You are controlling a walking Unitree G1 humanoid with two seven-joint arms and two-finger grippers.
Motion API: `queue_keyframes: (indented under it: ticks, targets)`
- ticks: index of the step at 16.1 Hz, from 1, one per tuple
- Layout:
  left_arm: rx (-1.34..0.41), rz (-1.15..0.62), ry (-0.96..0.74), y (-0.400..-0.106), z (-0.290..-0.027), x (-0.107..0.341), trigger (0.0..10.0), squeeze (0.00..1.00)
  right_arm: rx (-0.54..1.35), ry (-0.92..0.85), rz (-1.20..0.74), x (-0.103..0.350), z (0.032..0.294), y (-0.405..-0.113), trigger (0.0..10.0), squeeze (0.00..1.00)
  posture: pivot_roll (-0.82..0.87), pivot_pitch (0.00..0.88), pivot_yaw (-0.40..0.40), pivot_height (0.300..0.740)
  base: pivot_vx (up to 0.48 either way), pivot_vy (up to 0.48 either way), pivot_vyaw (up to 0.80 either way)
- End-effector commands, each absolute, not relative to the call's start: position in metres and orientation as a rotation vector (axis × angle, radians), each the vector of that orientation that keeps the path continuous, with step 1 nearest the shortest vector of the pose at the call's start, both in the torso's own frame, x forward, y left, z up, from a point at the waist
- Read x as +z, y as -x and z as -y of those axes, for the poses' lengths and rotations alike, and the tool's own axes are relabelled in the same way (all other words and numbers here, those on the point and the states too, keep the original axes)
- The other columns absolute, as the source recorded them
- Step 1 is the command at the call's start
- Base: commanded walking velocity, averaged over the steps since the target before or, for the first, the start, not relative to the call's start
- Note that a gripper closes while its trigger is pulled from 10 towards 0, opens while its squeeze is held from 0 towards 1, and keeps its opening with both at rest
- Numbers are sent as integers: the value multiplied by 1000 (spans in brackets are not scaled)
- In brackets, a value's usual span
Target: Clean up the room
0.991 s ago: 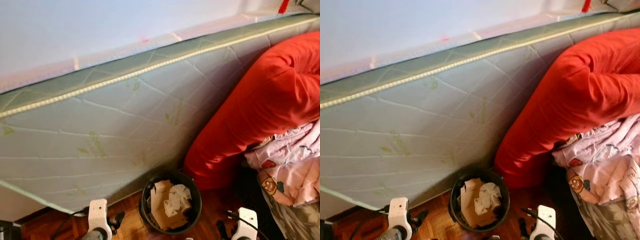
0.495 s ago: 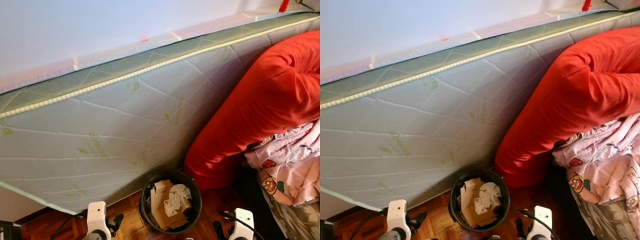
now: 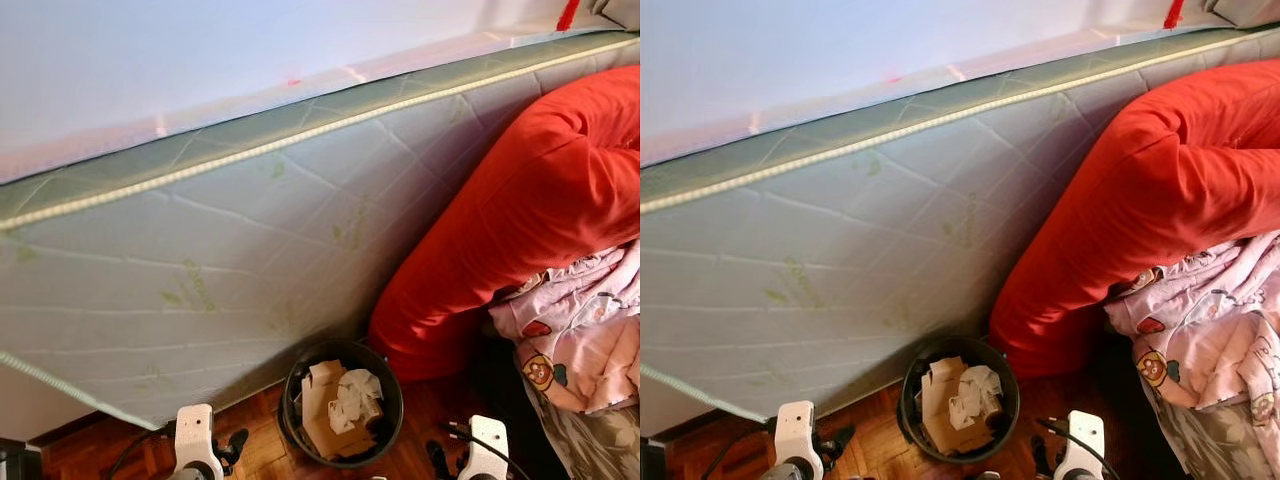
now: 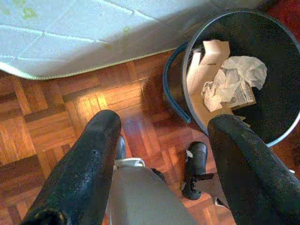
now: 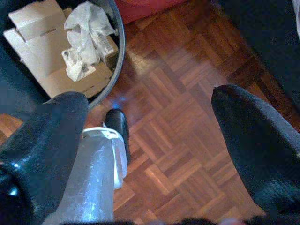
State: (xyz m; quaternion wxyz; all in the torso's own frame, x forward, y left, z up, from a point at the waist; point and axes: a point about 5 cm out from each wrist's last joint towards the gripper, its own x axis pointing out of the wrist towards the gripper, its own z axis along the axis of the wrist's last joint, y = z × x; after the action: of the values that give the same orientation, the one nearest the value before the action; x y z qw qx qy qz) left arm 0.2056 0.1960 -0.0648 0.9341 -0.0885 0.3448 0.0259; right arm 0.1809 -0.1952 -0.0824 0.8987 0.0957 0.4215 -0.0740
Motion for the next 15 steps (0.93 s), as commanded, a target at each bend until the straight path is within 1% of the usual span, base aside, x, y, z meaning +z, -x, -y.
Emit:
queue_keyframes:
  ticks: [1,4,15]
  targets:
    - [68,-750,193,-193,-196,-73,10000,0,-152,-184,-905,-87,199,-170,10000,0,54,134,-48,740,-292,0,0]
    - [65,-750,193,-192,-194,-73,10000,0,-150,-182,-918,-89,204,-163,10000,0,55,131,-49,740,-289,0,0]
    - [76,-743,192,-196,-195,-71,10000,0,-146,-182,-914,-88,203,-167,10000,0,58,158,-60,740,0,0,0]
